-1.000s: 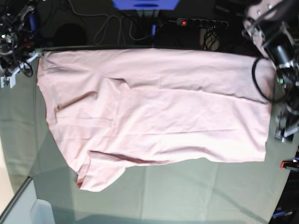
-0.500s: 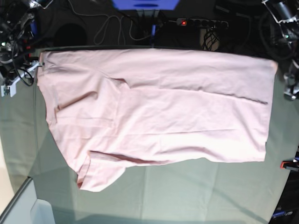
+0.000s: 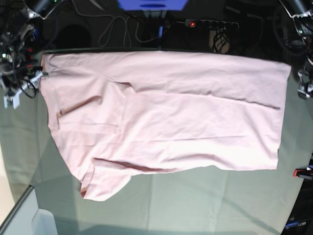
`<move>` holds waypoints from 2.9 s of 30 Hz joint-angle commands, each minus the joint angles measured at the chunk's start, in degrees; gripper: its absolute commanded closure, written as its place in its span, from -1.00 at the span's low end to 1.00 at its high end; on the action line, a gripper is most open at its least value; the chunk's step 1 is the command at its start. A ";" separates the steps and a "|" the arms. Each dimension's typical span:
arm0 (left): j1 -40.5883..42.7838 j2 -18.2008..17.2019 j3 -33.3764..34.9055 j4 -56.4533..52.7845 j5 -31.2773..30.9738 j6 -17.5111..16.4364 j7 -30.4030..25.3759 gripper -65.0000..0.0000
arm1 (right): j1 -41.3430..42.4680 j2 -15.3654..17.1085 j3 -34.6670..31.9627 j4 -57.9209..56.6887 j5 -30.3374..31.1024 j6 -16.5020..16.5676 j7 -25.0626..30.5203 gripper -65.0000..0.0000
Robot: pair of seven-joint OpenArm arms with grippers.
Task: Layout the t-shirt on the table in an organized manner, then fold the t-shirt properly
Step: 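Grasp the shirt's side edge with both grippers at mid-body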
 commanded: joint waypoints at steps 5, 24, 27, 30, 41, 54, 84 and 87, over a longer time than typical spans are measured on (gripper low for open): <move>-5.50 -3.36 4.03 1.11 -0.88 -0.41 -0.79 -0.62 | 8.09 3.50 -6.07 -2.75 0.78 -0.25 0.73 -0.14; -16.66 -6.88 12.91 -6.36 11.25 -0.50 -1.40 -0.62 | 37.89 10.44 -21.54 -55.67 0.87 -0.25 26.14 -0.14; -18.42 -6.97 12.91 -9.52 11.51 -4.63 -1.40 -0.62 | 38.24 10.44 -21.54 -57.26 0.87 -0.56 29.92 -0.14; -18.77 -6.97 12.91 -10.05 11.51 -8.58 -1.40 -0.62 | 38.24 11.15 -21.54 -57.34 0.87 -4.25 32.29 -0.14; -20.80 -6.88 13.00 -10.40 11.60 -8.85 -1.40 -0.62 | 38.42 12.29 -21.63 -62.71 0.87 -14.01 36.51 -0.14; -29.24 -5.12 13.00 -19.19 26.90 -9.29 -3.42 -0.62 | 36.57 12.03 -30.07 -63.41 0.87 -14.01 36.51 -0.13; -39.08 -4.42 44.21 -46.45 31.56 -9.38 -33.67 -0.61 | 36.13 12.29 -30.42 -63.41 0.87 -14.01 36.51 1.00; -38.91 -4.42 45.00 -46.54 31.47 -9.38 -33.84 -0.56 | 36.13 12.29 -30.42 -63.41 0.87 -14.01 36.51 1.00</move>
